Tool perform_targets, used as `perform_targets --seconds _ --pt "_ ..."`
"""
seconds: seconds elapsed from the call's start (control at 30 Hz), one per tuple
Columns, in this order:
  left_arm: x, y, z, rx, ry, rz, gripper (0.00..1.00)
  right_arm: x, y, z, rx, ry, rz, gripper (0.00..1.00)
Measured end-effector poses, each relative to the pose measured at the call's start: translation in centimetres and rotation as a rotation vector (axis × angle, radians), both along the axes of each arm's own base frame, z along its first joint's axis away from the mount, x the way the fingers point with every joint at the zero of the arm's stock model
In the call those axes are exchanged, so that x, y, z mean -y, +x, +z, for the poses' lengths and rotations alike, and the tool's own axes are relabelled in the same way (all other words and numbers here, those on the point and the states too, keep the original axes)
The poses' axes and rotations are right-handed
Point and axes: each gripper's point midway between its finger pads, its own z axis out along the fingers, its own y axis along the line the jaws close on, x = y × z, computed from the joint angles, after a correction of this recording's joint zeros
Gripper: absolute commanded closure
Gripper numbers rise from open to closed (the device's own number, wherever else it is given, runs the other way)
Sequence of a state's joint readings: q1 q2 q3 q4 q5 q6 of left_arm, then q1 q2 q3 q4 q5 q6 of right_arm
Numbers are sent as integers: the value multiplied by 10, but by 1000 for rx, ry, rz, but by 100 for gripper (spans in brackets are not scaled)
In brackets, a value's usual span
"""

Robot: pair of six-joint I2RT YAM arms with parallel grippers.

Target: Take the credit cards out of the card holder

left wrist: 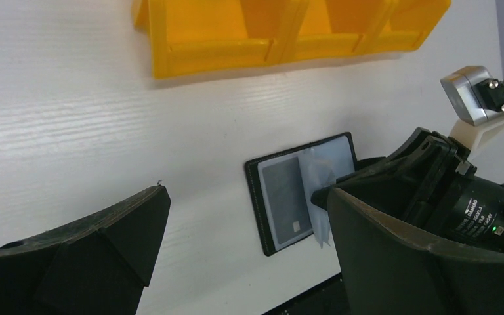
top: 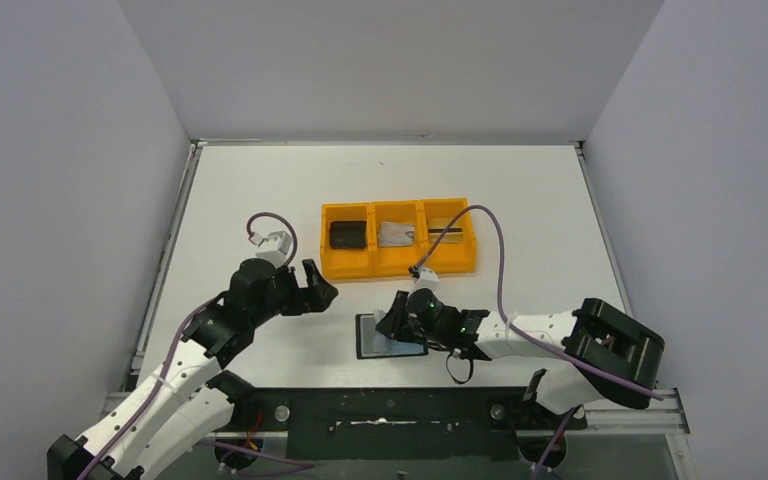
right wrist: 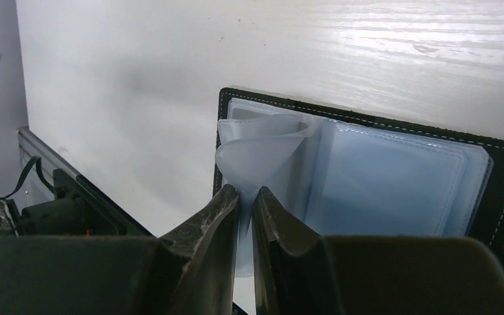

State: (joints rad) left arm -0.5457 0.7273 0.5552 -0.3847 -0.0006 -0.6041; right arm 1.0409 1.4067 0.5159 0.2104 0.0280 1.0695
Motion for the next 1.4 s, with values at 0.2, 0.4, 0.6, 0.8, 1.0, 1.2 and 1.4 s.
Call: perform_targets --seconds 0.2,0.4,0.6,0.8,1.0,1.2,1.4 --pt "16 -18 -24 -112 -104 -43 22 -19 -2 6 0 78 50 86" --pt "40 -26 -25 -147 -227 -125 45 -20 0 7 -8 152 63 85" --pt "63 -33 -36 -224 -296 -216 51 -5 3 -1 -31 190 52 85" --pt "89 -50 -51 -281 -280 -307 56 1 3 -1 -35 231 51 85" --pt "102 -66 -75 -334 -212 -349 61 7 2 -6 -51 235 37 83" --pt "106 -65 -85 -342 -192 -344 62 21 0 -13 -80 203 -25 73" --pt "120 -67 -94 -361 -173 -380 64 40 1 -7 -73 163 -107 60"
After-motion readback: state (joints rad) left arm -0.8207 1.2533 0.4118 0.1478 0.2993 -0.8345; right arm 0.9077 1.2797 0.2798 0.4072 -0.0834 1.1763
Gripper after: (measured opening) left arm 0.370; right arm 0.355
